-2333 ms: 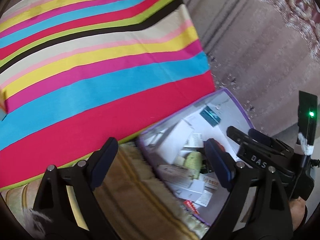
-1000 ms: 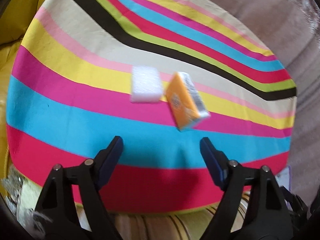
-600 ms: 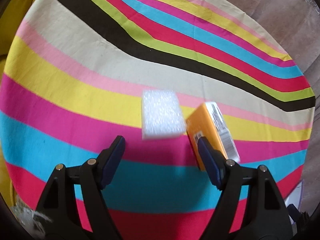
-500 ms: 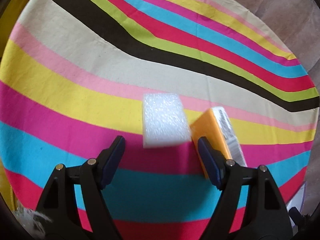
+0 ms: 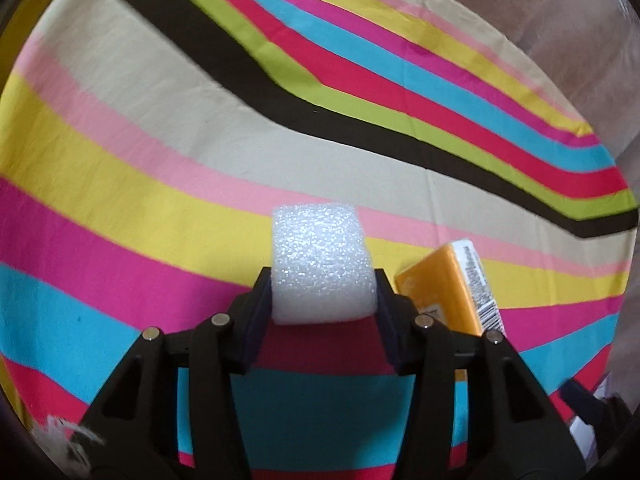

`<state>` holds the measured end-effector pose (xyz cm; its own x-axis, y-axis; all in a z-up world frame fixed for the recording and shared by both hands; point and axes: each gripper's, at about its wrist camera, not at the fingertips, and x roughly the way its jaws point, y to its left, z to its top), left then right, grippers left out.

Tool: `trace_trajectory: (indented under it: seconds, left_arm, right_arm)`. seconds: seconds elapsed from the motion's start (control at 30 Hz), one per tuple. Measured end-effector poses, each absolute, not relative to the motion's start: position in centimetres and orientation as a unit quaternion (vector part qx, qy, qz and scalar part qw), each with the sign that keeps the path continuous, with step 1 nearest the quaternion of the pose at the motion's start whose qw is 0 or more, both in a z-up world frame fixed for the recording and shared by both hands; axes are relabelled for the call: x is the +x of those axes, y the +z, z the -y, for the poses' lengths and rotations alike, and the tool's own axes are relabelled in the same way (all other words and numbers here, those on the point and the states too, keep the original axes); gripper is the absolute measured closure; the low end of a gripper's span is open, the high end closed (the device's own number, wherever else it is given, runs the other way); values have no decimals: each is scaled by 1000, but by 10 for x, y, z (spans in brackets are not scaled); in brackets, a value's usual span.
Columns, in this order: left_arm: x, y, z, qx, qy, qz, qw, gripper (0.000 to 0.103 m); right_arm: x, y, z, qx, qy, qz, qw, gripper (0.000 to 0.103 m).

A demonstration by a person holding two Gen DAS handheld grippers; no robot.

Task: Organize objects
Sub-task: 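Grasp the white foam block with the left gripper while the right grasps the orange tissue pack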

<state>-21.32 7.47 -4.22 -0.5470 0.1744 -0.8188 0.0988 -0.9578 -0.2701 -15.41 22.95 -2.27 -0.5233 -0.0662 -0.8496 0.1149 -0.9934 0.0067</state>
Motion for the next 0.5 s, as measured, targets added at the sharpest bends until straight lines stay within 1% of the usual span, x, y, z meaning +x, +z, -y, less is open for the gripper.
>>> trace_trajectory:
  seconds: [0.07,0.17,0.37,0.5]
  left_arm:
    - [-210,-42,-64,-470,868,158,17,51]
    - [-204,-41,-49,-459,870,179,7,51]
    - [-204,-42,-41,-453,870,194,9,51]
    - [-205,-42,-39,-453,869,198,15,51]
  right_arm:
    - [-164,-26,-224,487,-870,-7,74,30]
    - [-179,-28,-217,484,-871,7,79,30]
    - [-202,-23,-188,450,-887,-32,101,30]
    - [-227,-34,-192,456,-886,-33,76,30]
